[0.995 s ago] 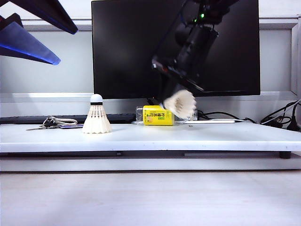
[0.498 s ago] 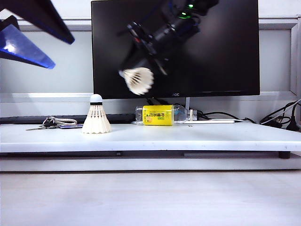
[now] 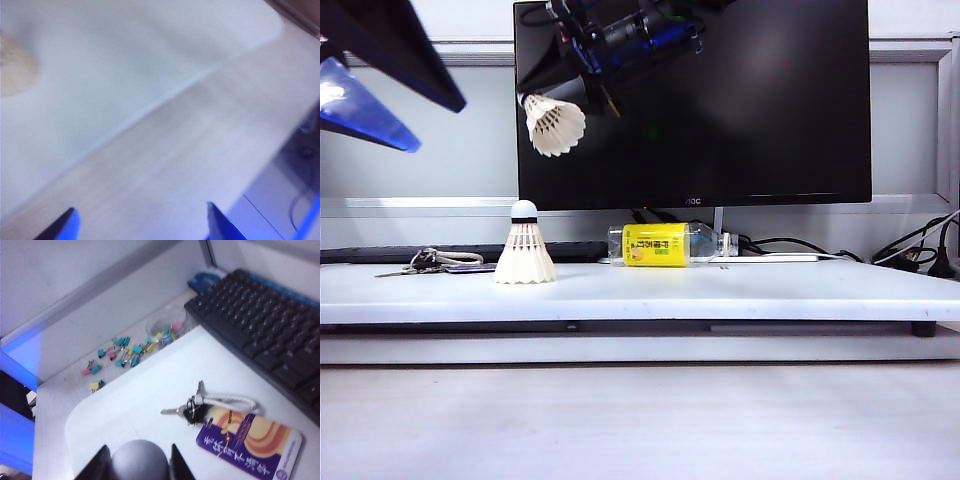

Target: Stack the badminton balls on the table vertically.

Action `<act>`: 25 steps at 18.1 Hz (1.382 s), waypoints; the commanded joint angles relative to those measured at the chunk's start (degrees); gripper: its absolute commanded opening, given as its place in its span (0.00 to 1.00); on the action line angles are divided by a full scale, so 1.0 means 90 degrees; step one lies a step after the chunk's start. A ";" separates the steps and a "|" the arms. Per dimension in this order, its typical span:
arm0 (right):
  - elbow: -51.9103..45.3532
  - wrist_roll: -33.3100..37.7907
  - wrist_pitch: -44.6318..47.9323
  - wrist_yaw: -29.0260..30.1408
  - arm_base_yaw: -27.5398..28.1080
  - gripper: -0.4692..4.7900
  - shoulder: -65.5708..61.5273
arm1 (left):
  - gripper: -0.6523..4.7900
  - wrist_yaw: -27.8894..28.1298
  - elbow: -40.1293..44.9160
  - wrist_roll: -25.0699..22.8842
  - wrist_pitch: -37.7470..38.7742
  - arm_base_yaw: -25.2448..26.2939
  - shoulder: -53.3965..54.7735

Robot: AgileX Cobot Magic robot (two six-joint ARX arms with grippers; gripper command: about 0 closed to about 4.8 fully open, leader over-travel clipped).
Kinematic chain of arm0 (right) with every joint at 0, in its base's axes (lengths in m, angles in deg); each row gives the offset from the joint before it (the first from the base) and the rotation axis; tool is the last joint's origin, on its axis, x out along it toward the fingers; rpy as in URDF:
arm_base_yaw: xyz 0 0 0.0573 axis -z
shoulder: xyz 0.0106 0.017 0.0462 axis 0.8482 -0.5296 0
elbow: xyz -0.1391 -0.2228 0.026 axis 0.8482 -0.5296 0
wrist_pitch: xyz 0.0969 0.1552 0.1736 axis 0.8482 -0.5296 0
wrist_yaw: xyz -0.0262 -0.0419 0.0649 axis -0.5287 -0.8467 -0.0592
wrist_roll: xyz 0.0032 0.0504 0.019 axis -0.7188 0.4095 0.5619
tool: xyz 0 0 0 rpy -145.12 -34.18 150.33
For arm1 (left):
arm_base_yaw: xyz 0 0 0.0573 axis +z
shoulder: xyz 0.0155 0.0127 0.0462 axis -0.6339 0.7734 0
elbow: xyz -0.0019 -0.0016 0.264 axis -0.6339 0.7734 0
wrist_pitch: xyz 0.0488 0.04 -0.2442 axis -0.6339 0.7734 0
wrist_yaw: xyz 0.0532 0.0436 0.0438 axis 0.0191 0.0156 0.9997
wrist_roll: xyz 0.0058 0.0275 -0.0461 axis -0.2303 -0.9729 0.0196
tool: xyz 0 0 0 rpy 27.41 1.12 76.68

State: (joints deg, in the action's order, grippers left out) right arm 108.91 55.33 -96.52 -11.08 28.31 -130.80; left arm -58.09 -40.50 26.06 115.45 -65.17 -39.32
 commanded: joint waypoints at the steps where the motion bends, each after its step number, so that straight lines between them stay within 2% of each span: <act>1: 0.0036 0.0019 0.0418 0.0051 -0.0075 0.35 0.0066 | 0.74 -0.0019 0.0039 0.0109 -0.0180 0.0646 -0.0289; 3: 0.0034 0.0053 0.0833 0.0053 -0.0170 0.35 0.0066 | 0.74 -0.0182 0.0083 0.0255 -0.0221 0.1168 -0.0539; 5: 0.0032 0.0092 0.1078 0.0068 -0.0313 0.35 0.0066 | 0.74 -0.0427 0.0085 0.0294 -0.0228 0.1460 -0.0661; 9: 0.0032 0.0216 0.1285 0.0223 -0.0376 0.35 0.0148 | 0.74 -0.0449 0.0231 0.0330 -0.0333 0.1508 -0.0712; 16: 0.0027 -0.0517 0.0182 0.0398 -0.0330 0.35 0.0590 | 0.74 -0.0437 0.0294 0.0440 -0.0338 0.1508 -0.1001; 21: 0.0027 -0.0663 -0.0078 0.0610 -0.0104 0.35 0.0954 | 0.74 -0.0435 0.0311 0.0440 -0.0211 0.1508 -0.1229; 25: 0.0024 -0.1163 -0.0809 0.0911 0.0075 0.35 0.1241 | 0.74 -0.0437 0.0318 0.0440 -0.0168 0.1508 -0.1251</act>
State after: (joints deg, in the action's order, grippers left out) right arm 108.88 46.39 -102.53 -4.28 28.85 -120.42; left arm -61.78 -37.71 29.91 114.24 -51.59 -50.42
